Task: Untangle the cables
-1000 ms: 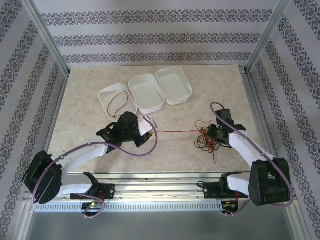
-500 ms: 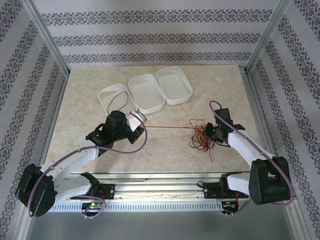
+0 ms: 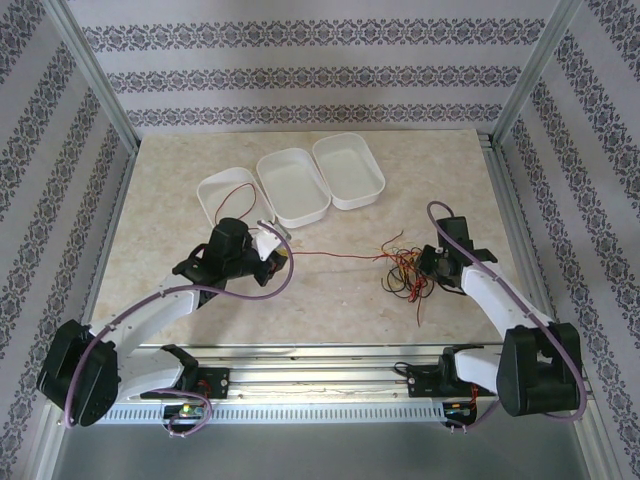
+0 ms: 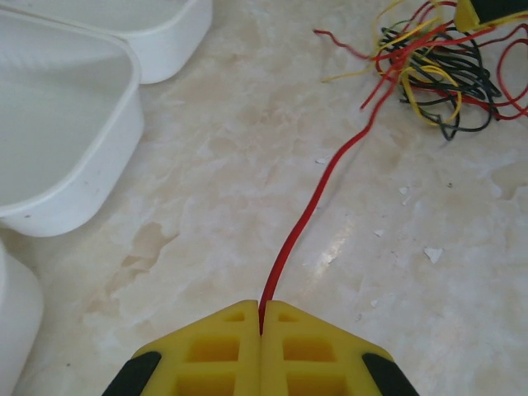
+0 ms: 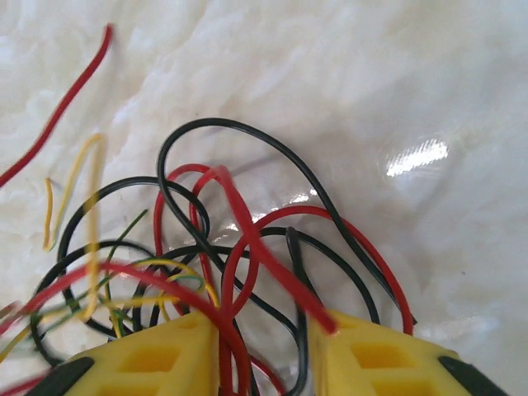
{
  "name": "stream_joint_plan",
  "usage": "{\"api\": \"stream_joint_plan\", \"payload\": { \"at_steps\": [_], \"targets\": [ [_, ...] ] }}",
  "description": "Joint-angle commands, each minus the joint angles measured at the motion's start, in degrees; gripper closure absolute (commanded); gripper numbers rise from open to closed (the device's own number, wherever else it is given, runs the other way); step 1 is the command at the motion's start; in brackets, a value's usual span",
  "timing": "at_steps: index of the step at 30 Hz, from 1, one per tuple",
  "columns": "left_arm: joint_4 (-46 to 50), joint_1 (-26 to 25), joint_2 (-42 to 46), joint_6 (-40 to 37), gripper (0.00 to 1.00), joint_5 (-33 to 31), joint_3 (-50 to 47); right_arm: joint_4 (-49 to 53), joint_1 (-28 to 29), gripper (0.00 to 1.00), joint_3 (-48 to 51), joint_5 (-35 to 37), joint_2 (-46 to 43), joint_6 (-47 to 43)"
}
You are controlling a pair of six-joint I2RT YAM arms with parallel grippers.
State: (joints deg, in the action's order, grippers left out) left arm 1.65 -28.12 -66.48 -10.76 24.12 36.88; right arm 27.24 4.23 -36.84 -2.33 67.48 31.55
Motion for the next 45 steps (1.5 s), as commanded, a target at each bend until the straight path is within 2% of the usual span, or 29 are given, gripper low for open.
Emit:
{"api": "stream_joint_plan", "payload": {
  "at_steps": [1, 8, 12, 15, 19, 22, 28, 34, 39, 45],
  "targets": [
    [-1.0, 0.7, 0.0, -1.9, 1.0, 2.6, 2.1, 3.5, 1.2, 0.6, -3.4, 2.3, -3.3, -1.4],
    [1.0, 0.6, 0.2, -2.1, 1.0, 1.1, 4.2, 5.4, 1.6, 0.49, -4.7, 2.7, -7.5, -2.6],
    [2.2, 0.6, 0.3, -1.9, 1.0, 2.0, 5.6, 6.0, 4.5, 0.43, -4.8, 2.6, -6.6, -2.7],
    [3.1, 0.7, 0.6, -1.6, 1.0, 1.9, 6.8, 7.7, 7.0, 0.35, -5.1, 4.2, -5.4, -1.9],
    [5.3, 0.6, 0.6, -1.5, 1.0, 1.7, 8.9, 9.3, 8.4, 0.18, -3.9, 6.7, -5.1, -0.3],
    [6.8, 0.6, 0.4, -1.5, 1.0, 1.3, 9.8, 8.8, 8.5, 0.12, -2.5, 6.4, -4.1, 0.3],
    [8.0, 0.6, 0.8, -1.0, 1.0, 0.7, 11.0, 4.8, 9.6, 0.12, -1.1, 3.7, 0.4, 1.5],
    [11.4, 0.7, 0.2, -1.4, 1.0, 0.3, 14.3, 4.3, 9.7, 0.12, -0.8, 5.4, 4.4, 0.9],
    [13.3, 0.7, 0.9, -1.8, 1.0, -0.5, 16.2, 2.0, 7.7, 0.14, 1.0, 3.9, 6.4, 3.2],
    [18.9, 0.8, 2.9, -2.6, 1.0, -9.4, 20.2, 1.9, 5.4, 0.15, 1.2, 3.4, 6.4, 3.2]
  ]
}}
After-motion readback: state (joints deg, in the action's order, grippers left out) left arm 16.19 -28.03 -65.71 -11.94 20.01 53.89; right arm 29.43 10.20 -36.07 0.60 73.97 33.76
